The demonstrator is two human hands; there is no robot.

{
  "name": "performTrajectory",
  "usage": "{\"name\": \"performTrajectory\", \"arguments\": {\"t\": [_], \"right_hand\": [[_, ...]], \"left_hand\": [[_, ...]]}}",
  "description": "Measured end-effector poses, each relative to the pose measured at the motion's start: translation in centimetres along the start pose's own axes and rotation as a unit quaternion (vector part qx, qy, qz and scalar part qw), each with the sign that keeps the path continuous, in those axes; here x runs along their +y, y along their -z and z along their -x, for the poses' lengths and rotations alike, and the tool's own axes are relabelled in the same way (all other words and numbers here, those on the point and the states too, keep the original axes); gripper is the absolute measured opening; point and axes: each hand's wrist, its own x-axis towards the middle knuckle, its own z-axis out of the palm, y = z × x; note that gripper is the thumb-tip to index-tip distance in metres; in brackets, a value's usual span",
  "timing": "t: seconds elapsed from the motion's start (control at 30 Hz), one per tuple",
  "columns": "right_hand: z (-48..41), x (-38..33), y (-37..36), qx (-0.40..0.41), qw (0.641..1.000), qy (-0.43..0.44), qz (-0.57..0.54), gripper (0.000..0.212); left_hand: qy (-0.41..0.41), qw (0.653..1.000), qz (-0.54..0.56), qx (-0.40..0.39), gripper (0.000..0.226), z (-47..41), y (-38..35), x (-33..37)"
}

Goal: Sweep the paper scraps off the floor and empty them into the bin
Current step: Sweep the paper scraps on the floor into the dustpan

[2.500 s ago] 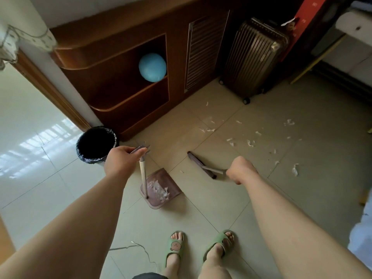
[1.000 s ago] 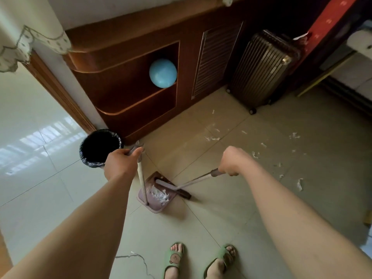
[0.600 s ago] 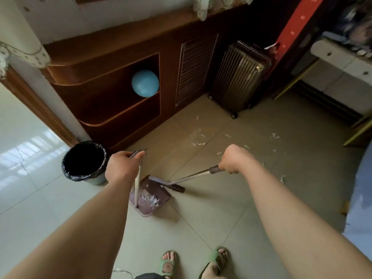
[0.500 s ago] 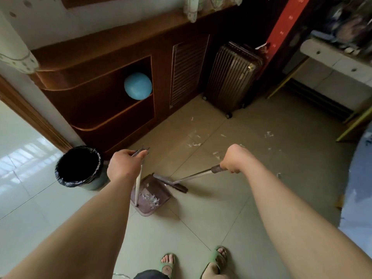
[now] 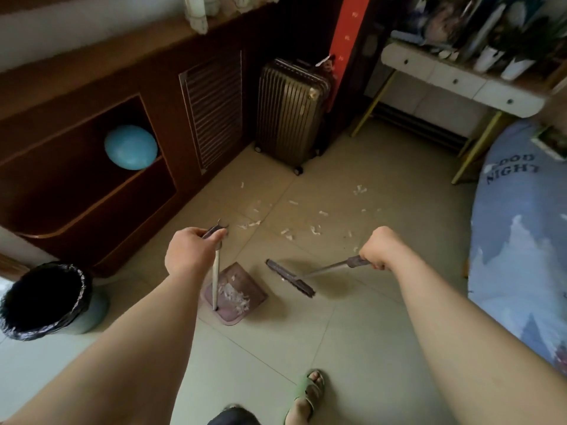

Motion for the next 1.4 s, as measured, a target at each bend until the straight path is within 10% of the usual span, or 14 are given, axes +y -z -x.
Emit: {"name": "performTrajectory", "arguments": {"t": [0.63, 1.4], "right_hand": [[-13.8, 17.4, 1.9, 0.032, 0.968, -0.171, -0.18, 0.02], [-14.8, 19.7, 7.2, -0.04, 0.992, -0.056, -0.106, 0.024]], "left_hand": [[-0.018, 0.998, -0.007, -0.063, 0.031, 4.0, -19.0, 11.3], [-0.085, 0.992, -0.047, -0.086, 0.033, 3.5, -27.3, 17.8]]}}
